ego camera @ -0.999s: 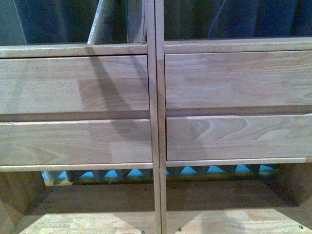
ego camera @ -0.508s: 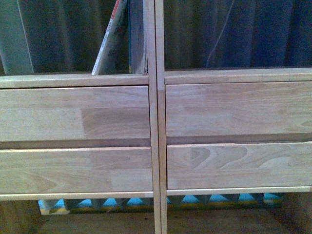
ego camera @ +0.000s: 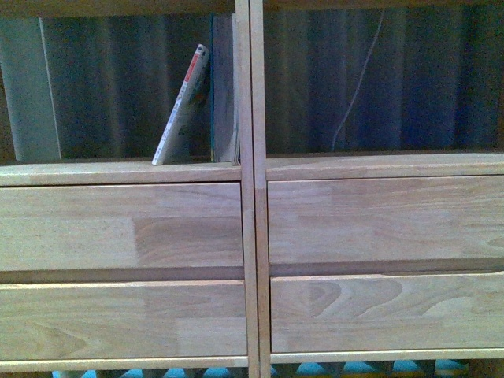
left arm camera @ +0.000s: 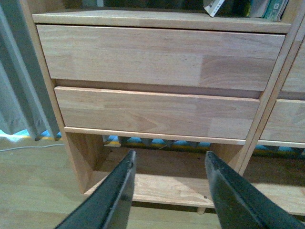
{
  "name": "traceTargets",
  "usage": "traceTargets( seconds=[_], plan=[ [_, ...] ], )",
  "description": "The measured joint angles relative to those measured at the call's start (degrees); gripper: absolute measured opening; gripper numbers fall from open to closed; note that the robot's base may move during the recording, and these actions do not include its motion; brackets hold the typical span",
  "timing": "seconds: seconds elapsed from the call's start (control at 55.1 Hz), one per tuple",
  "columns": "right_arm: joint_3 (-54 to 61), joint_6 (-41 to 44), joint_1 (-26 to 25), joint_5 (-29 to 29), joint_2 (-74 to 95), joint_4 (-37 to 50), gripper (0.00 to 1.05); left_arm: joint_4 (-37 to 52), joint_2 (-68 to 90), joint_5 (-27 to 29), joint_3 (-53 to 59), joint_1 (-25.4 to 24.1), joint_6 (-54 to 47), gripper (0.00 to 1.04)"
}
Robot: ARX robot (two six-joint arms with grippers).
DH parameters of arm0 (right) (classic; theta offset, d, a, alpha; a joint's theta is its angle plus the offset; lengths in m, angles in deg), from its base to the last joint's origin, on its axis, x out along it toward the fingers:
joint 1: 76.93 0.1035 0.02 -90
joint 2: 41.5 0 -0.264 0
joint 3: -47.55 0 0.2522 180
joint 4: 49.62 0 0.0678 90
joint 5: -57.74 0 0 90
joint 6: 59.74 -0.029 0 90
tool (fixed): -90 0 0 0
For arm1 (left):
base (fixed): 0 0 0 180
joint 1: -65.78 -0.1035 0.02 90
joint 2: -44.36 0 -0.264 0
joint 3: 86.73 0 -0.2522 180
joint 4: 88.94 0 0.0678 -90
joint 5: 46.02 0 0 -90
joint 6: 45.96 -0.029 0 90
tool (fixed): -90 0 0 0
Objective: Organize books on shelf
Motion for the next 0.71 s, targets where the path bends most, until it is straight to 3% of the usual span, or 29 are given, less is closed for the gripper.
traceTargets(
  seconds=[0.145,0.2,0.254,0.708],
  plan=[
    [0.0,0.0,0.0,0.0,0.0,0.0,0.03,0.3,-2.6,5.0,2.1,4.4,-0.1,0.20],
    [0.0,0.0,0.0,0.0,0.0,0.0,0.03,0.3,-3.4,10.5,3.1,9.2,-0.1,0.09],
    [0.0,0.0,0.0,0.0,0.0,0.0,0.03,0.4,-4.0,10.8,3.8,11.5,0.1,0.03],
    [0.0,0.0,0.0,0.0,0.0,0.0,0.03,1.3,-7.3,11.7,8.2,12.4,-0.2,0.03]
  ],
)
